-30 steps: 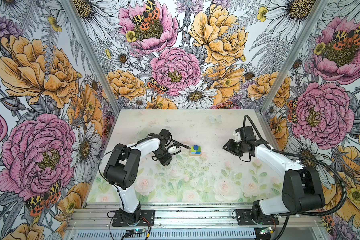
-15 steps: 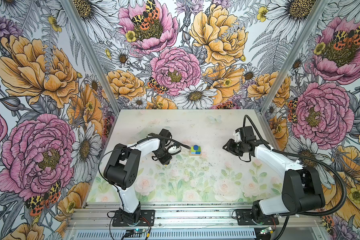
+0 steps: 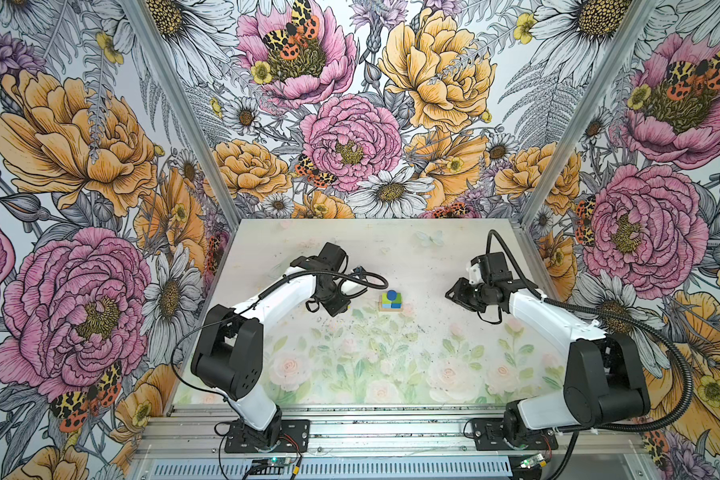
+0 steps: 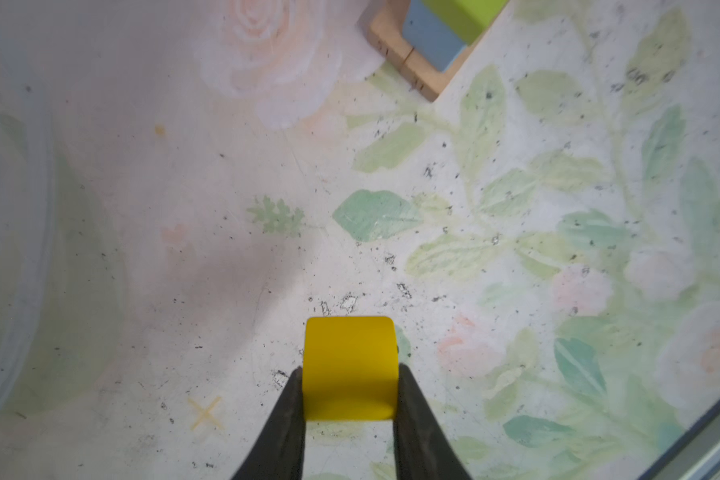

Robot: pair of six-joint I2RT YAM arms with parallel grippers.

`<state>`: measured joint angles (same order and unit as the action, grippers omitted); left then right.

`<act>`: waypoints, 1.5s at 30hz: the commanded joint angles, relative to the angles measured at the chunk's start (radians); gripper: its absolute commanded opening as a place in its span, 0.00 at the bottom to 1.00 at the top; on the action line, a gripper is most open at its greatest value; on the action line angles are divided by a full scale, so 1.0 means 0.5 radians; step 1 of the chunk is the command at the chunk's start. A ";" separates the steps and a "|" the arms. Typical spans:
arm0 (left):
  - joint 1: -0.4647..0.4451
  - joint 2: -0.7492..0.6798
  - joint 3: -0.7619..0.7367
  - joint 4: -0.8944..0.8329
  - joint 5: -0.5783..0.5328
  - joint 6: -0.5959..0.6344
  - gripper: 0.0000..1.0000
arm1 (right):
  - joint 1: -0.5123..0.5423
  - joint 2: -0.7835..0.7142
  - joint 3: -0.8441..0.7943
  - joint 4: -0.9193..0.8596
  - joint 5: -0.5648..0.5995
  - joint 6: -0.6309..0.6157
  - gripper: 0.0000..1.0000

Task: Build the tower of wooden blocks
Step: 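Lift the yellow cylinder with the left gripper and carry it over the stack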

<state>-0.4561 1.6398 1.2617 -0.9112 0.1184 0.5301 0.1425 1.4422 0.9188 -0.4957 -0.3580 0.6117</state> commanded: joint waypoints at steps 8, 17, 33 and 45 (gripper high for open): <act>-0.186 -0.002 0.309 0.002 0.019 -0.040 0.00 | -0.012 -0.016 -0.001 0.027 -0.029 -0.034 0.34; -0.328 0.212 0.524 0.005 -0.054 -0.130 0.00 | -0.012 -0.019 -0.011 0.028 -0.029 -0.036 0.34; -0.433 0.655 1.058 -0.095 0.139 0.013 0.00 | -0.017 0.006 0.028 0.025 -0.086 -0.068 0.34; -0.461 0.769 1.193 -0.320 0.096 0.328 0.00 | -0.046 0.021 0.018 0.022 -0.097 -0.066 0.34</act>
<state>-0.6846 2.0247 1.8393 -1.0332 0.1516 0.6338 0.1253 1.4422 0.9188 -0.4957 -0.3912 0.5892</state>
